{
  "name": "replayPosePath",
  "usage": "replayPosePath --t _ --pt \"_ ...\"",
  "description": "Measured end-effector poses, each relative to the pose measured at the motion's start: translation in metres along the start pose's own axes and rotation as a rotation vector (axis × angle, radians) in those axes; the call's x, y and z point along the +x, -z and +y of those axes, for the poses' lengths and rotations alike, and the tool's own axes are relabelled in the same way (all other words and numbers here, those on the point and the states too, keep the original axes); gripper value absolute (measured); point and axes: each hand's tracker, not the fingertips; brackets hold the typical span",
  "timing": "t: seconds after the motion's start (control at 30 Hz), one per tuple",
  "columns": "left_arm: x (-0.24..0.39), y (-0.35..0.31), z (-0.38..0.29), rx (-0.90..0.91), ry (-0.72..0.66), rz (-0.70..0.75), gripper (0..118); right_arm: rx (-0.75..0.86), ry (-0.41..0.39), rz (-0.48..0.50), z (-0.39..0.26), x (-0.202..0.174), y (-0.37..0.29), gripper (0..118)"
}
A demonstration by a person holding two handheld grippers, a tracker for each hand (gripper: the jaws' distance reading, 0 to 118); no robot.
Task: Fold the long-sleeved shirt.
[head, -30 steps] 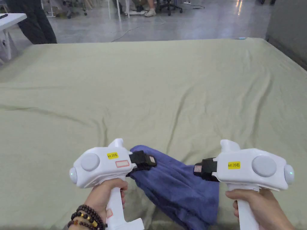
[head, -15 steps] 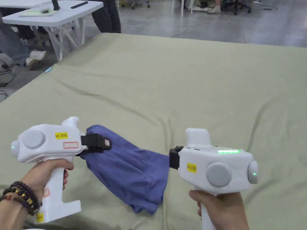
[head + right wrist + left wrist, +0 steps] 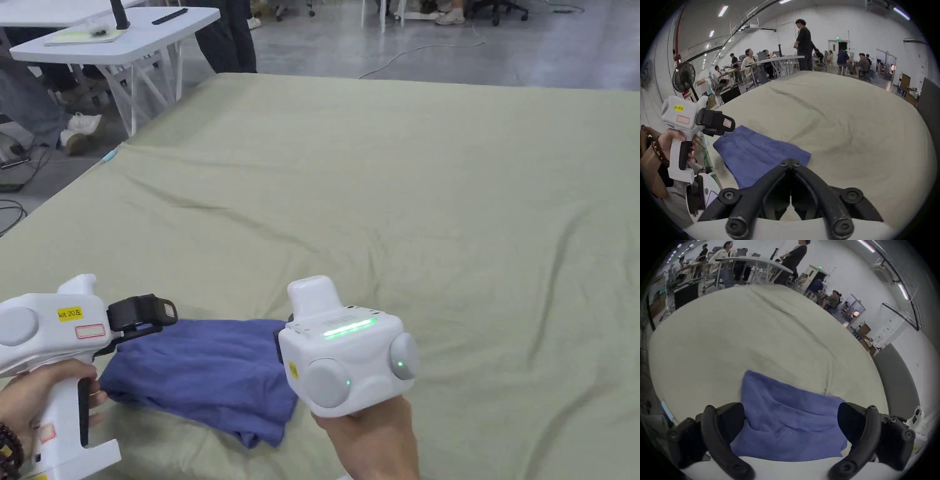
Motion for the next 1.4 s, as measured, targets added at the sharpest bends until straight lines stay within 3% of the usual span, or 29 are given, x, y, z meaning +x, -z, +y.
replayPosePath --t 0.17,0.2,0.27,0.3,0.4,0.53,0.63,0.77,0.93,0.97,1.03,1.3,1.4 --pt "0.069 -0.050 0.008 0.113 0.126 0.040 113 0.114 0.030 -0.038 0.009 0.050 -0.064 0" --pt "0.091 -0.064 0.006 0.154 0.139 -0.012 104 0.159 0.038 -0.062 0.010 0.063 -0.084 0" --pt "0.142 -0.081 -0.011 0.302 0.257 -0.073 14 0.230 0.055 -0.114 0.013 0.089 -0.124 0" --pt "0.173 -0.088 -0.022 0.365 0.315 -0.066 0 0.263 0.062 -0.143 0.015 0.103 -0.143 0" --pt "0.259 -0.103 -0.057 0.524 0.458 -0.135 0 0.351 0.074 -0.241 0.020 0.137 -0.204 0" --pt "0.355 -0.105 -0.103 0.619 0.432 -0.230 0 0.471 0.087 -0.425 0.014 0.181 -0.263 0" --pt "0.405 -0.090 -0.134 0.757 0.524 -0.213 0 0.534 0.084 -0.554 -0.001 0.210 -0.291 0" --pt "0.433 -0.067 -0.166 0.776 0.468 -0.236 0 0.613 0.073 -0.713 -0.036 0.238 -0.309 0" --pt "0.429 -0.054 -0.221 0.748 0.441 -0.221 0 0.645 0.095 -0.753 -0.087 0.249 -0.324 0" --pt "0.426 -0.054 -0.228 0.810 0.525 -0.214 0 0.652 0.090 -0.752 -0.096 0.248 -0.327 0" --pt "0.418 -0.052 -0.246 0.803 0.554 -0.194 0 0.649 0.066 -0.769 -0.111 0.246 -0.328 0" --pt "0.387 -0.051 -0.276 0.800 0.580 -0.160 0 0.643 0.037 -0.805 -0.151 0.236 -0.323 0" --pt "0.383 -0.047 -0.276 0.762 0.531 -0.163 0 0.617 0.035 -0.798 -0.157 0.234 -0.314 0"
